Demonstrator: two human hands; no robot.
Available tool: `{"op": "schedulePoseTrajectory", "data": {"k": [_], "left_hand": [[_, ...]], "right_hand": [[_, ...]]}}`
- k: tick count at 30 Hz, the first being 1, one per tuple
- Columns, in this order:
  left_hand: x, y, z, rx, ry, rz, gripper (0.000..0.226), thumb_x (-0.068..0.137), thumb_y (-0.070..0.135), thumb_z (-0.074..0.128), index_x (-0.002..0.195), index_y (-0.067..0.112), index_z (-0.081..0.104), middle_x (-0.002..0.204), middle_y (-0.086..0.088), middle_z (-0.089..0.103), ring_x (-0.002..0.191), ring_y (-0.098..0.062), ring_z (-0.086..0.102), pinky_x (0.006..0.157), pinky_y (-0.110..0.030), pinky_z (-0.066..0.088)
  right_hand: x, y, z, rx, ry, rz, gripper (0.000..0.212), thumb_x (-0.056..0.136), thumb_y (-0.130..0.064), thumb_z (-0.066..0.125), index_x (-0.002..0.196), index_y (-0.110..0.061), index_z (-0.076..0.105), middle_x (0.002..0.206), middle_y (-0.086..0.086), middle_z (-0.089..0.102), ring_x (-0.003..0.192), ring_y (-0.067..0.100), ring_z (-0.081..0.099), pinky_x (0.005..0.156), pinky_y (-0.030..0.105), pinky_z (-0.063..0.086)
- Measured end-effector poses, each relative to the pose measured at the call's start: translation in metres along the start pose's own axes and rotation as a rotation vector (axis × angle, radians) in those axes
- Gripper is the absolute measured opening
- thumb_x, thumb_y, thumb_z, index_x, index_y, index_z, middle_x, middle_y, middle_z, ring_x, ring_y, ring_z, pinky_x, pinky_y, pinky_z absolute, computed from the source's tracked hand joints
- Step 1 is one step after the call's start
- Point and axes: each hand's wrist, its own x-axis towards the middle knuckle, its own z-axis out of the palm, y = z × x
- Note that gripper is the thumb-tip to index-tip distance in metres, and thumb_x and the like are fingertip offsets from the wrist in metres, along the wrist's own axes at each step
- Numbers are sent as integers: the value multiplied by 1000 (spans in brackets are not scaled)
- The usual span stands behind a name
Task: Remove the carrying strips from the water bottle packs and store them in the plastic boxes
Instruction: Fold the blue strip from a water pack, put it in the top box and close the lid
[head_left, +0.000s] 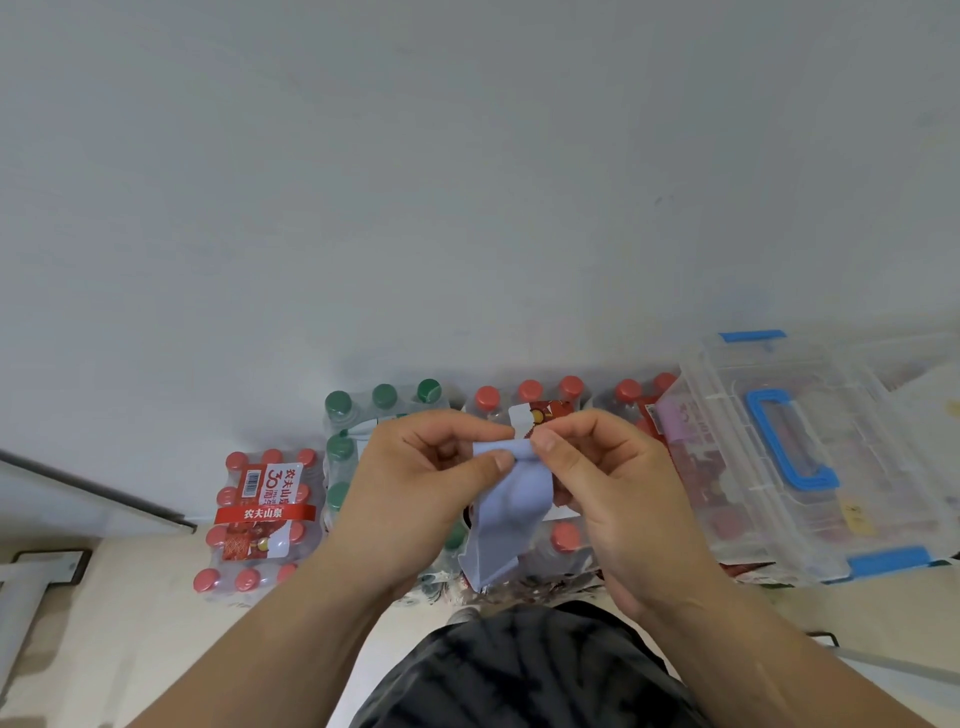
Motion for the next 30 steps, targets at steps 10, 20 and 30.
{"op": "schedulePoseTrajectory", "data": {"k": [10, 20, 30], "left_hand": [[0, 0, 3, 3, -6, -6, 16, 79, 4, 77, 83, 18, 81, 85, -33, 66, 70, -37, 57, 65, -44, 51], [-1, 1, 8, 0, 0, 19, 29, 78, -5, 76, 83, 23, 81, 82, -23, 72, 74, -27, 65, 76, -46, 56], [-6, 1, 8, -17, -4, 27, 31, 79, -8, 74, 82, 22, 80, 85, -26, 72, 81, -47, 66, 80, -60, 54]], "right_hand": [[1, 0, -2, -28, -2, -56, 15, 87, -5, 72, 80, -18, 77, 85, 1, 79, 84, 14, 74, 79, 26, 58], [-5, 1, -6, -7, 23, -69, 9, 88, -3, 72, 87, -12, 72, 83, 5, 77, 77, 15, 74, 68, 21, 56], [-9, -2, -7, 22, -40, -104, 6, 89, -3, 70, 90, -9, 71, 75, 4, 75, 71, 11, 72, 65, 18, 55]]}}
